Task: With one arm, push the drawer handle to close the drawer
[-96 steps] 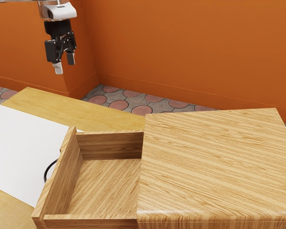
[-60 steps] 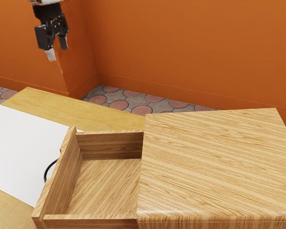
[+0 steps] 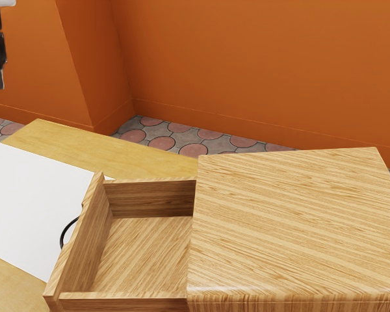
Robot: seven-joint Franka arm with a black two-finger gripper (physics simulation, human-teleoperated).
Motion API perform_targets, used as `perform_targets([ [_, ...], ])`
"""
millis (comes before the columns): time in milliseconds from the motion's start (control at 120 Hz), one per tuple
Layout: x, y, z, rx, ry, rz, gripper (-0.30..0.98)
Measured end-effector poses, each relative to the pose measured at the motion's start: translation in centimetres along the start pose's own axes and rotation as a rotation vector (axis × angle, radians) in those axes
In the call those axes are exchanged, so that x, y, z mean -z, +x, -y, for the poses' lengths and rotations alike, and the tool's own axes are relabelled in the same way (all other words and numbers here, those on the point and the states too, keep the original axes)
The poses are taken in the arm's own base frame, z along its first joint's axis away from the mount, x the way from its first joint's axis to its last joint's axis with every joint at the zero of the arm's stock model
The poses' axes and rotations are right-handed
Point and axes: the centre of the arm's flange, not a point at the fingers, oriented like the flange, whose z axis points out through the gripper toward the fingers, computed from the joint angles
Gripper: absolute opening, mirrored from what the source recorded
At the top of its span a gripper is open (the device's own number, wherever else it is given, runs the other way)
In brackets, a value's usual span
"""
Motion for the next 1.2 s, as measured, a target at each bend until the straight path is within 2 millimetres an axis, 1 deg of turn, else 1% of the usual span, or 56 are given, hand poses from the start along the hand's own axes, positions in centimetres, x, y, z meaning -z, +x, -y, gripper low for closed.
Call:
perform_targets([
  [25, 2.1, 1.3, -1.9, -0.038, 0.063, 0.007, 0.48],
  [42, 3.5, 1.8, -3.5, -0.057, 0.109, 0.007, 0.43],
  [67, 5.2, 2.0, -5.5, -0.074, 0.164, 0.007, 0.37],
  [83, 6.1, 1.8, -6.7, -0.077, 0.194, 0.005, 0.33],
  [117, 7.1, 0.9, -7.9, -0.073, 0.23, 0.002, 0.27],
  [133, 7.3, 0.8, -8.0, -0.074, 0.239, 0.006, 0.24],
  [150, 7.1, 0.8, -7.6, -0.076, 0.237, 0.015, 0.22],
  [200, 4.8, 1.4, -4.8, -0.087, 0.192, 0.05, 0.14],
  [275, -0.5, 2.4, -0.8, -0.116, 0.112, 0.098, 0.07],
  [317, -3.6, 1.5, 0.9, -0.108, 0.078, 0.107, 0.04],
  [358, -6.7, -0.1, 2.5, -0.096, 0.05, 0.09, 0.02],
  [383, -8.1, -0.8, 3.2, -0.094, 0.045, 0.076, 0.0],
  [417, -9.7, -1.3, 3.5, -0.101, 0.048, 0.06, -0.01],
  [433, -10.8, -1.4, 3.3, -0.106, 0.049, 0.051, -0.01],
  [458, -12.2, -1.4, 2.8, -0.115, 0.055, 0.038, -0.02],
  [525, -15.3, -1.3, 1.1, -0.141, 0.088, 0.009, -0.04],
  [583, -17.5, -0.7, 0.9, -0.164, 0.106, -0.019, -0.05],
  [658, -18.8, 0.5, 1.0, -0.184, 0.136, -0.045, -0.06],
  [733, -19.3, 1.5, 1.1, -0.185, 0.162, -0.062, -0.07],
  [792, -19.6, 3.1, 0.7, -0.196, 0.176, -0.068, -0.08],
  [833, -20.0, 3.9, 0.6, -0.191, 0.177, -0.08, -0.08],
  [1017, -22.2, 5.0, 0.3, -0.112, 0.145, -0.122, -0.09],
  [1075, -22.9, 5.5, -0.5, -0.092, 0.136, -0.131, -0.09],
  [1158, -23.7, 6.2, -2.7, -0.083, 0.143, -0.134, -0.1],
  [1200, -24.1, 6.3, -3.5, -0.074, 0.141, -0.138, -0.1],
])
